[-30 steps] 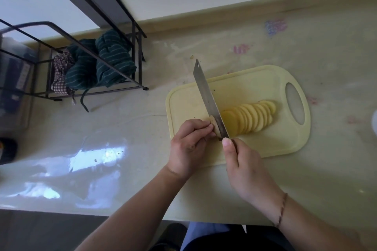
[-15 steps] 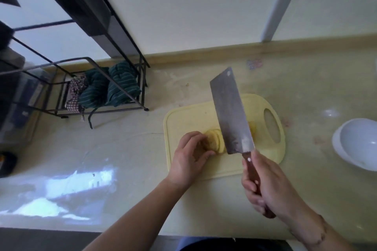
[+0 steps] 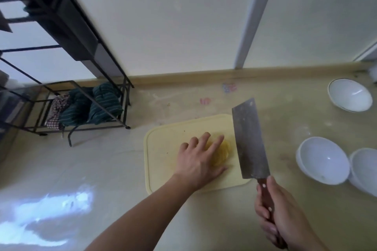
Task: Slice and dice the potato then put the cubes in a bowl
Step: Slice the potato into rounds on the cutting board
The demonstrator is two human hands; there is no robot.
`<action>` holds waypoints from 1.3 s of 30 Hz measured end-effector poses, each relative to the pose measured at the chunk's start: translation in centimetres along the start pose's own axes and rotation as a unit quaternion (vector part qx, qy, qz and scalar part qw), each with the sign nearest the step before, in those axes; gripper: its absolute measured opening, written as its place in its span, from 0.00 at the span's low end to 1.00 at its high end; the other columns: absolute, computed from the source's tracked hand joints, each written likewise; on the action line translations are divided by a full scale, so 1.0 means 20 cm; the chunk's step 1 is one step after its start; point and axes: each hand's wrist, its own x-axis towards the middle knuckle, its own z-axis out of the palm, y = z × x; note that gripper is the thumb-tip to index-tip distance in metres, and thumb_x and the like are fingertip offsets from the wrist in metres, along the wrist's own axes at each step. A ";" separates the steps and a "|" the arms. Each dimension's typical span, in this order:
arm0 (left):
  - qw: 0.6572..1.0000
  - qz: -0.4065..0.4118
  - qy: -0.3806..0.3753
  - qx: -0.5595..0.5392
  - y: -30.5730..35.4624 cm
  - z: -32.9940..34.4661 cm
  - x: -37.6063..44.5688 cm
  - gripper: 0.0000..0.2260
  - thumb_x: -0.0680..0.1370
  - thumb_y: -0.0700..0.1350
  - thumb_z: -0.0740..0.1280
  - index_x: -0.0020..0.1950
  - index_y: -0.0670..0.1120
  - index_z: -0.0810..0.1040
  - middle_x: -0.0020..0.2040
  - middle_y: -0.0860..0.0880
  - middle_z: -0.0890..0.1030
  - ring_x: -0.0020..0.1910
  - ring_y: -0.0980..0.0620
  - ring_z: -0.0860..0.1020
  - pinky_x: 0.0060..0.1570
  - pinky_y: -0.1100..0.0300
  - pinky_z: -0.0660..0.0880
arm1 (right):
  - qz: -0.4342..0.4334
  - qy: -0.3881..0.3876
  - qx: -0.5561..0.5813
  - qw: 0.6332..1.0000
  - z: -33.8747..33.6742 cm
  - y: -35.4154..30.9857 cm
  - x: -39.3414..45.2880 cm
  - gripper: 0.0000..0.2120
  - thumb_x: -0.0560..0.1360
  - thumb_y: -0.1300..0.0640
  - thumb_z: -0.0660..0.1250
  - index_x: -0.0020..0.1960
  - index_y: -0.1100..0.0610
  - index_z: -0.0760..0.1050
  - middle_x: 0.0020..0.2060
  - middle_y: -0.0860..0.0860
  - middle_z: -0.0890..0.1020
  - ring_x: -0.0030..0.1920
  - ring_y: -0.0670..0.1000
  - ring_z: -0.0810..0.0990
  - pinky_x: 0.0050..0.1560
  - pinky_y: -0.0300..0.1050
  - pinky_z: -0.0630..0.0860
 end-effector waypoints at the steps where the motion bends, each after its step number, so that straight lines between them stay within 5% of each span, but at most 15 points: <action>1: 1.000 -0.002 -0.015 0.007 0.02 0.00 0.01 0.36 0.77 0.73 0.56 0.80 0.59 0.52 0.75 0.46 0.68 0.65 0.39 0.73 0.56 0.44 0.74 | -0.001 0.000 0.008 1.000 -0.01 0.00 0.00 0.26 0.73 0.38 0.54 0.41 0.64 0.63 0.23 0.56 0.63 0.19 0.46 0.59 0.23 0.36 0.63; 5: 0.998 -0.002 -0.055 0.033 0.05 -0.02 0.04 0.33 0.80 0.71 0.50 0.81 0.59 0.48 0.73 0.47 0.68 0.63 0.40 0.72 0.53 0.46 0.72 | 0.008 0.000 0.021 1.000 -0.03 0.00 0.01 0.27 0.70 0.37 0.55 0.41 0.64 0.63 0.24 0.56 0.63 0.19 0.46 0.58 0.23 0.36 0.62; 13: 0.994 -0.008 -0.084 0.070 0.09 -0.04 0.10 0.29 0.81 0.66 0.56 0.77 0.51 0.60 0.65 0.45 0.75 0.56 0.40 0.75 0.44 0.48 0.73 | 0.008 0.000 0.023 1.000 -0.03 0.02 0.06 0.28 0.70 0.37 0.56 0.42 0.65 0.62 0.24 0.57 0.63 0.19 0.46 0.58 0.24 0.36 0.62; 16: 0.992 -0.025 -0.113 0.060 0.11 -0.06 0.13 0.33 0.82 0.67 0.52 0.81 0.51 0.53 0.66 0.44 0.73 0.57 0.39 0.74 0.44 0.47 0.73 | 0.006 0.000 0.020 1.000 -0.02 0.02 0.08 0.27 0.70 0.38 0.55 0.41 0.65 0.62 0.24 0.57 0.63 0.19 0.46 0.58 0.24 0.36 0.61; 29: 0.985 0.007 -0.159 0.069 -0.03 -0.16 0.15 0.24 0.83 0.60 0.58 0.75 0.50 0.59 0.69 0.42 0.69 0.61 0.39 0.72 0.49 0.48 0.73 | -0.001 0.029 0.047 0.998 0.04 0.04 0.12 0.26 0.79 0.44 0.52 0.43 0.70 0.60 0.24 0.58 0.63 0.17 0.45 0.58 0.23 0.34 0.62; 35: 0.984 -0.036 -0.141 0.105 -0.44 -0.20 0.02 0.25 0.82 0.65 0.55 0.75 0.54 0.60 0.68 0.46 0.71 0.60 0.43 0.73 0.49 0.50 0.74 | 0.002 0.033 0.044 0.998 0.10 0.06 0.14 0.36 0.69 0.33 0.63 0.40 0.68 0.61 0.24 0.58 0.63 0.18 0.46 0.58 0.23 0.36 0.63; 39: 0.987 -0.027 -0.121 0.101 -0.53 -0.21 -0.01 0.24 0.81 0.67 0.54 0.71 0.54 0.62 0.66 0.47 0.71 0.57 0.45 0.73 0.46 0.52 0.74 | 0.008 0.037 0.011 0.999 0.17 0.05 0.14 0.45 0.50 0.21 0.66 0.33 0.64 0.62 0.24 0.59 0.63 0.18 0.47 0.59 0.22 0.36 0.63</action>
